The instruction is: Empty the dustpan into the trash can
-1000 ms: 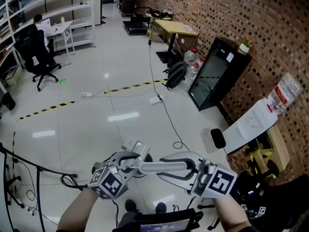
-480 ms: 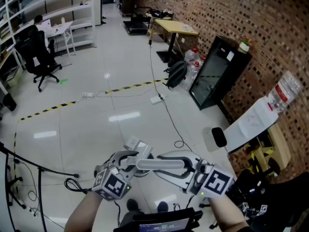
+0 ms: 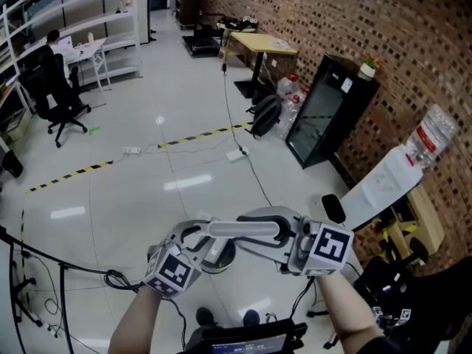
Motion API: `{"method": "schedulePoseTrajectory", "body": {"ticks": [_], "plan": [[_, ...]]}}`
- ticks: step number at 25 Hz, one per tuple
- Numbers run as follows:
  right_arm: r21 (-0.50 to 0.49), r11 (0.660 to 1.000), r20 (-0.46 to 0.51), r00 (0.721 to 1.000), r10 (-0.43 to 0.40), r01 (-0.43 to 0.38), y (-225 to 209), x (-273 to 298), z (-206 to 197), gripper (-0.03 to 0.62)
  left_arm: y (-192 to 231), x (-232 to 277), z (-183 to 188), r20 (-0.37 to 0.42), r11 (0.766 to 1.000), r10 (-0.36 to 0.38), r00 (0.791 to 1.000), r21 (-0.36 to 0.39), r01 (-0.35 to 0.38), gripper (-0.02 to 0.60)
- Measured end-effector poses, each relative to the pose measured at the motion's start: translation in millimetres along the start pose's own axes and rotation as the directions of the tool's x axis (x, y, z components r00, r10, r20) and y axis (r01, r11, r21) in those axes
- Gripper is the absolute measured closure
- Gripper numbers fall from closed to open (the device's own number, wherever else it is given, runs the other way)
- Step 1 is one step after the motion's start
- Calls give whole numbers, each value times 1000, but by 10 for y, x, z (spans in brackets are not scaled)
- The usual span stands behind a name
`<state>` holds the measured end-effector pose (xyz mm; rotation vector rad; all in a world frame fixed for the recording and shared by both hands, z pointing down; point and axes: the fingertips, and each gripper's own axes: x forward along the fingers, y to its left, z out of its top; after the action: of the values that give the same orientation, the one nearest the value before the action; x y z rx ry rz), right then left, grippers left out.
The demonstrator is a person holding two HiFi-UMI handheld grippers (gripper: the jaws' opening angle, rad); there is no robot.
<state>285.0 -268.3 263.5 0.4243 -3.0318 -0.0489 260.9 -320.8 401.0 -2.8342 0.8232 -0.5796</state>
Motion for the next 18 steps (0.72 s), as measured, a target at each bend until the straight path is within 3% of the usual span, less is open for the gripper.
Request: {"method": "schedulePoseTrajectory", "body": {"ticks": [6,14,18], "plan": [[0,998,42,997,-64,65,-26,169,31,442,114,-47,-82,3,995,69,998,-76,-69,497],[-9,985,153,973,-172,175,81,384,75,442,243,-166,-73,14,981,180,984,-76,-178,497],[10,983,177,967,-183,184,55,391,41,442,284,-136,-99,-14,969,235,972,-68,-236,497]]}}
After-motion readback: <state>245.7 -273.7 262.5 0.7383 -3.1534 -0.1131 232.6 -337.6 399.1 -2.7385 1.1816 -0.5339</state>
